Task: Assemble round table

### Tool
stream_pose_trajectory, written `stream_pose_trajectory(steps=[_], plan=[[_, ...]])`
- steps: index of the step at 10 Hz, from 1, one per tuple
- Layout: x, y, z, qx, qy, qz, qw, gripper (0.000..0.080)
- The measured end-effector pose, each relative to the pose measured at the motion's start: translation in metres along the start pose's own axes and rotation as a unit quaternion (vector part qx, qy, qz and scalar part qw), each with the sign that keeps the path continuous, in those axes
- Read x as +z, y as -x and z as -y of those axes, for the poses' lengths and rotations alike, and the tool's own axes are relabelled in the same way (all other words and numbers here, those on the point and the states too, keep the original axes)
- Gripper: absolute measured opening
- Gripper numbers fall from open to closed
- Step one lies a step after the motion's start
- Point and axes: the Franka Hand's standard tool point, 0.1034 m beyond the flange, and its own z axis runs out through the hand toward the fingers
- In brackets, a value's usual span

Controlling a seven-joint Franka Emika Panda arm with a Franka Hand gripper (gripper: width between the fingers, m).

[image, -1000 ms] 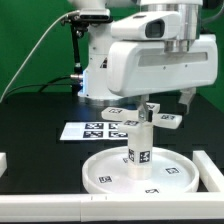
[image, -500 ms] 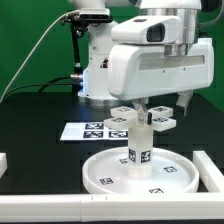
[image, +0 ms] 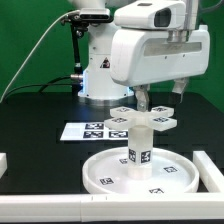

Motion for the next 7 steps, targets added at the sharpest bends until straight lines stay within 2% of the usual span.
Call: stream_pose_trajectory(steps=[4,6,7], plan=[[0.0017,0.0051,-0.0018,-0.024,0.002,-0.001,1.000,0.0649],[0.0074,0.0083,-0.0028,-0.140,0.003,0.002,0.990,0.0649],[0.0064,0.0083,-0.0034,-0.207,0.010,0.001,0.978,0.0649]])
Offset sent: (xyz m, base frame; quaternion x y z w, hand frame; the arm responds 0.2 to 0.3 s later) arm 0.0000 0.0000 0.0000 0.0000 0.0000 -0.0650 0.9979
